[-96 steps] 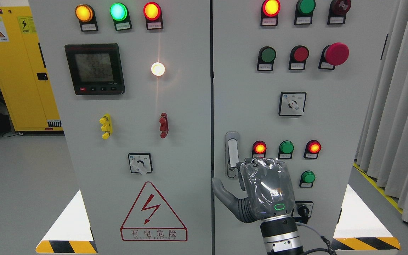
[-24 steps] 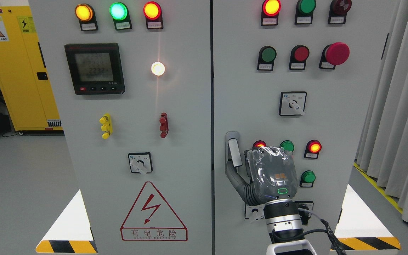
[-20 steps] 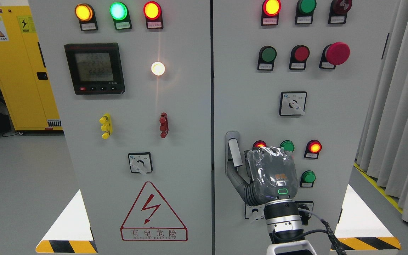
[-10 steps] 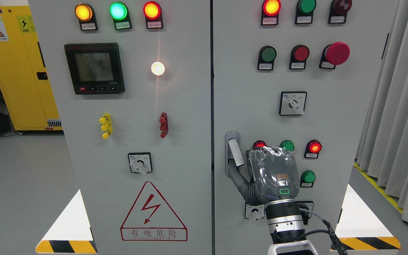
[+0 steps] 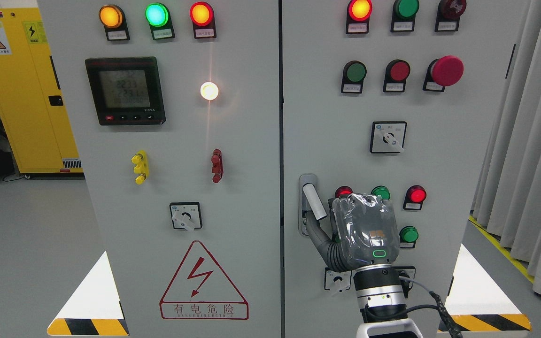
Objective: Release door handle
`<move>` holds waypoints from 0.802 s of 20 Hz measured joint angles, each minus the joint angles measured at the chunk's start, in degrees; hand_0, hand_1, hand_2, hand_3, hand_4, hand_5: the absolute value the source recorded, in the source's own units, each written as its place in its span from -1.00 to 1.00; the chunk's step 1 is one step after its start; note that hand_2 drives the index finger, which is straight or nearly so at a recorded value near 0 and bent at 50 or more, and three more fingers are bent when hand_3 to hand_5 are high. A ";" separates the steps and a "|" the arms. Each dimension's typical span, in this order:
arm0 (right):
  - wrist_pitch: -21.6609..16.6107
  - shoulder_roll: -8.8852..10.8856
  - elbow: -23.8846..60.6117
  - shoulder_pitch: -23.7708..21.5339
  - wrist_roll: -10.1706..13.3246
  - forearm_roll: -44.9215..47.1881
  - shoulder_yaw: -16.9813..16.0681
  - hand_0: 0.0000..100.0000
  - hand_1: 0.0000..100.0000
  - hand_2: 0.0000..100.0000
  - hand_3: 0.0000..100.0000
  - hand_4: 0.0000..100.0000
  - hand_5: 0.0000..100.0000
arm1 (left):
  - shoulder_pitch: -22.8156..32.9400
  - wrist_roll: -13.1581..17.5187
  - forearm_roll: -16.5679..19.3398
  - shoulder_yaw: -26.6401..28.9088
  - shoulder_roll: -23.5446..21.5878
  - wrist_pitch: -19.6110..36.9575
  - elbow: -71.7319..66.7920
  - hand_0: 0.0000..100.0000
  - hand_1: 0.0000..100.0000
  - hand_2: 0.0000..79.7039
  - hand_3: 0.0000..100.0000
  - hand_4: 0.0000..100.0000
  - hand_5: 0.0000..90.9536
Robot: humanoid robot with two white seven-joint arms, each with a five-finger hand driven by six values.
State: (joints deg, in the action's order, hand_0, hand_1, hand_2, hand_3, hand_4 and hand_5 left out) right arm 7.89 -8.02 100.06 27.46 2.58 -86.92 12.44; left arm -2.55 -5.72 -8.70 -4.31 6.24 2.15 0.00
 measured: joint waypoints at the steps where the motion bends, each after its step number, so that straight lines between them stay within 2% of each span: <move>1: 0.00 0.00 0.05 -0.01 0.01 0.00 -0.01 0.16 -0.13 1.00 1.00 1.00 1.00 | 0.00 0.00 0.00 0.00 0.00 0.00 0.00 -0.76 0.11 -1.00 -1.00 -1.00 -1.00; 16: -0.40 0.06 0.63 -0.01 -0.08 0.11 -0.53 0.27 -0.14 1.00 1.00 1.00 1.00 | 0.00 0.00 0.00 0.00 0.00 0.00 0.00 -0.76 0.11 -1.00 -1.00 -1.00 -1.00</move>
State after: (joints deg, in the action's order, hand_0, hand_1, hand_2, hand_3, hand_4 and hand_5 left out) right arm 7.48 -7.95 100.69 27.46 2.50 -86.81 11.91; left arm -2.55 -5.72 -8.70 -4.31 6.24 2.15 0.00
